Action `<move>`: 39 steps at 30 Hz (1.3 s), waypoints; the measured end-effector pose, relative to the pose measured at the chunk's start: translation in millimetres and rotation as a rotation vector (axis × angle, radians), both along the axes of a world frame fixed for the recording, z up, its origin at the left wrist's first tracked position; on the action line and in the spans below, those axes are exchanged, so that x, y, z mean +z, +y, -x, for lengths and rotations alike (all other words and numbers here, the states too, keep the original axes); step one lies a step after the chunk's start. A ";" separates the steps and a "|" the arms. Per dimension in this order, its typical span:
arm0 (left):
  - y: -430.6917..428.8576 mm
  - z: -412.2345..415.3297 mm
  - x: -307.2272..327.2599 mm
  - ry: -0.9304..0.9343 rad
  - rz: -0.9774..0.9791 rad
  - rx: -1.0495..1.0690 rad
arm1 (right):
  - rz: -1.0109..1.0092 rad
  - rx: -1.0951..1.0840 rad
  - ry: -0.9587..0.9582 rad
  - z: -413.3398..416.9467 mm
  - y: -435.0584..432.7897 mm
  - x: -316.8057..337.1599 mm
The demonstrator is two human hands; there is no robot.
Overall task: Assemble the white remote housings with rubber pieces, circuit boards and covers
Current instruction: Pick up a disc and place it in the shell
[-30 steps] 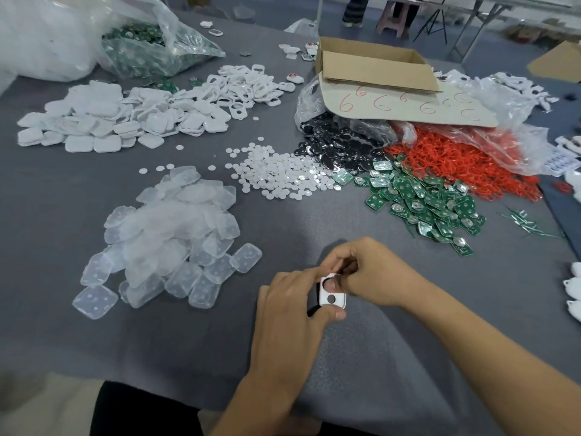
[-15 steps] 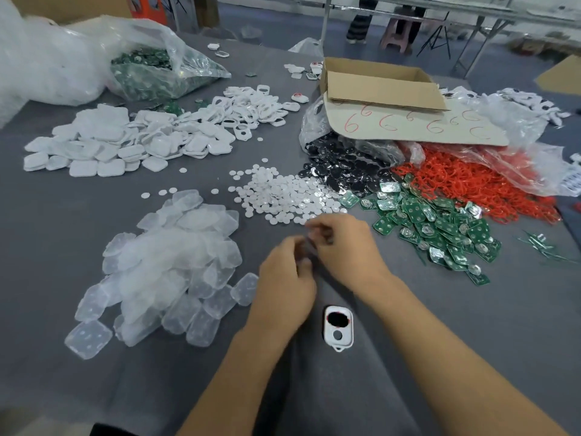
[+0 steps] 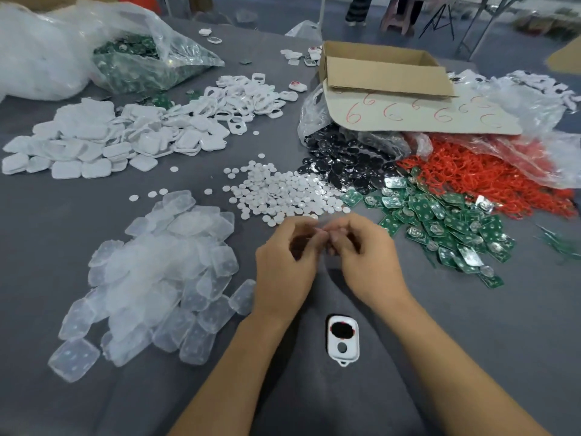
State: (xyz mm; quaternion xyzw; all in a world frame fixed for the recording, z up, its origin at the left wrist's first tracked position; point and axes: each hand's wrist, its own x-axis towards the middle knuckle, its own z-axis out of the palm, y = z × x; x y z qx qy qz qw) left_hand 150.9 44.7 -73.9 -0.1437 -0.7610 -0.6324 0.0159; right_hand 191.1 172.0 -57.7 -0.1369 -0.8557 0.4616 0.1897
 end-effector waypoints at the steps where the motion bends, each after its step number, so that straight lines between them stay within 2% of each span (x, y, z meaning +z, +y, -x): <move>1: -2.7 -6.3 3.7 -0.102 -0.098 -0.048 | 0.045 0.018 0.013 -11.5 0.4 3.4; 4: -13.3 -33.1 11.1 -0.352 -0.301 -0.132 | 0.014 0.078 0.058 -46.7 -3.4 11.8; 10: -30.5 -84.2 17.0 -0.487 -0.373 -0.151 | -0.038 0.123 0.102 -100.5 -15.3 17.7; 14: -39.4 -103.2 19.4 -0.398 -0.346 -0.171 | -0.052 0.131 0.064 -118.9 -19.9 19.3; 19: -45.0 -108.6 12.5 -0.304 -0.249 -0.214 | -0.265 0.207 0.067 -128.0 -18.1 20.8; 24: -49.0 -109.5 5.4 -0.202 -0.176 -0.287 | -0.246 0.186 0.047 -127.3 -14.0 18.7; 26: -51.6 -109.4 1.0 -0.138 -0.070 -0.253 | -0.209 0.169 0.025 -127.3 -11.6 17.6; 28: -54.9 -108.3 -4.9 -0.034 0.122 -0.195 | -0.188 0.148 -0.002 -127.8 -8.7 15.7; 30: -56.9 -107.1 -11.0 0.029 0.258 -0.215 | -0.196 0.135 -0.032 -128.9 -7.6 13.9; 35: -52.7 -104.3 -20.0 0.075 0.395 -0.262 | -0.237 0.144 -0.080 -127.9 -11.5 15.1; 39: -52.9 -103.4 -23.0 0.131 0.413 -0.258 | -0.275 0.136 -0.094 -121.6 -14.8 14.6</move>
